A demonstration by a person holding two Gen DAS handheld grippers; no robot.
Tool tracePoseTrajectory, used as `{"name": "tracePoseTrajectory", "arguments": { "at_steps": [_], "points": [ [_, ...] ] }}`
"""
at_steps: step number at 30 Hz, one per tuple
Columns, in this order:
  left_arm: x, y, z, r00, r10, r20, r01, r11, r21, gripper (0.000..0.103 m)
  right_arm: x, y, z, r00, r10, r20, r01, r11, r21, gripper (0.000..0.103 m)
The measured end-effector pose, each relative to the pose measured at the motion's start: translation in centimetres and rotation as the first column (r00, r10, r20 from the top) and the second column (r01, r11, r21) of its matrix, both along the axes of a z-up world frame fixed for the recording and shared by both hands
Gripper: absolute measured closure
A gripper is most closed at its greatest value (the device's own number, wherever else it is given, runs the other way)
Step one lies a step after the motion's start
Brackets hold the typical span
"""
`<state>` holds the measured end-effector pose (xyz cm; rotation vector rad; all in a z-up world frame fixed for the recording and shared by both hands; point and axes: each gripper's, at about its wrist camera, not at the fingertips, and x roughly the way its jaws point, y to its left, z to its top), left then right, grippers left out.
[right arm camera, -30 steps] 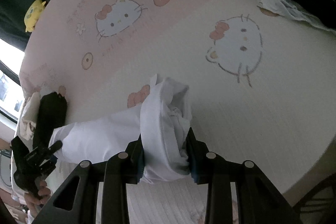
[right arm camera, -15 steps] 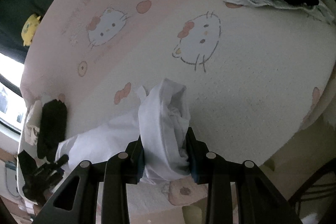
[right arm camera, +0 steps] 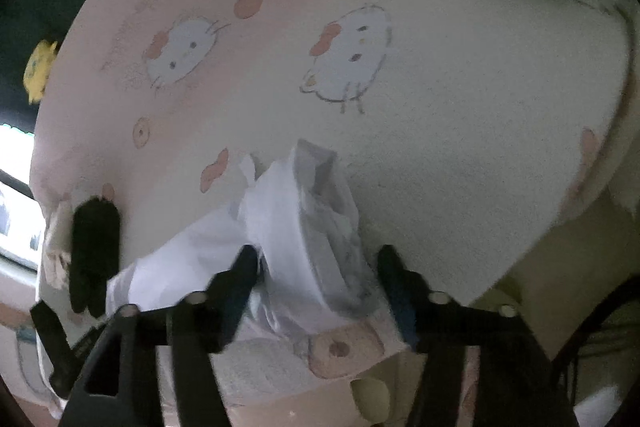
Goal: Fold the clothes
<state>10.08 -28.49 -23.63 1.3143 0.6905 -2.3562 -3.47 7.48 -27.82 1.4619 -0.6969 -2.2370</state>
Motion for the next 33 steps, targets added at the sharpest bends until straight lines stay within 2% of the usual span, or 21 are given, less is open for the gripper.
{"name": "tracePoseTrajectory", "arguments": {
  "at_steps": [3,4,5,9,12,15,19,20,21,23,25,26,29,33],
  "points": [
    [0.1,1.2,2.2,0.999,-0.036,-0.025,0.034,0.997,-0.063,0.053,0.5,1.3,0.3,0.999,-0.048,0.002,0.048,0.993,-0.108,0.033],
    [0.0,1.4,2.5,0.999,-0.039,-0.023,0.037,0.997,-0.075,0.045,0.6,1.5,0.5,0.998,-0.058,-0.002,0.057,0.991,-0.123,0.031],
    [0.0,1.7,3.0,0.998,-0.047,-0.029,0.045,0.996,-0.083,0.043,0.8,1.7,0.6,0.998,-0.064,-0.012,0.062,0.989,-0.133,0.03],
    [-0.1,2.8,4.6,0.996,-0.082,-0.042,0.076,0.989,-0.129,0.043,1.3,2.1,1.2,0.997,-0.07,-0.024,0.065,0.981,-0.184,0.027],
    [-0.6,3.9,5.5,0.992,-0.122,-0.022,0.115,0.971,-0.21,0.043,1.8,2.0,0.9,0.997,-0.076,-0.005,0.074,0.975,-0.212,0.026],
    [-1.0,5.1,5.9,0.986,-0.164,-0.01,0.156,0.954,-0.257,0.043,2.3,2.2,0.1,0.996,-0.084,0.022,0.087,0.959,-0.27,0.026],
    [-2.1,6.6,5.3,0.974,-0.226,0.028,0.223,0.921,-0.318,0.043,2.4,2.3,-1.3,0.989,-0.095,0.112,0.129,0.923,-0.363,0.026],
    [-2.4,7.1,5.0,0.968,-0.247,0.045,0.248,0.91,-0.333,0.043,2.4,2.5,-1.8,0.983,-0.104,0.151,0.156,0.908,-0.39,0.026],
    [-2.6,7.6,4.8,0.96,-0.274,0.059,0.277,0.897,-0.345,0.043,2.7,2.8,-2.6,0.972,-0.12,0.201,0.199,0.876,-0.438,0.026],
    [-3.1,8.7,4.3,0.944,-0.317,0.087,0.326,0.865,-0.381,0.043,2.9,3.4,-4.2,0.944,-0.149,0.294,0.291,0.795,-0.532,0.026],
    [-3.5,9.8,4.0,0.929,-0.351,0.117,0.366,0.826,-0.429,0.043,3.1,3.7,-5.5,0.915,-0.173,0.365,0.366,0.736,-0.57,0.026],
    [-3.8,10.4,3.8,0.921,-0.367,0.132,0.385,0.805,-0.451,0.043,3.1,3.9,-5.9,0.904,-0.186,0.385,0.391,0.721,-0.572,0.026],
    [-4.5,12.3,3.5,0.897,-0.404,0.179,0.435,0.739,-0.515,0.043,3.0,4.2,-6.0,0.894,-0.225,0.387,0.414,0.744,-0.525,0.026],
    [-5.1,14.3,3.2,0.856,-0.475,0.205,0.504,0.675,-0.539,0.043,2.5,3.5,-5.5,0.913,-0.198,0.356,0.367,0.779,-0.508,0.025]
  ]
}}
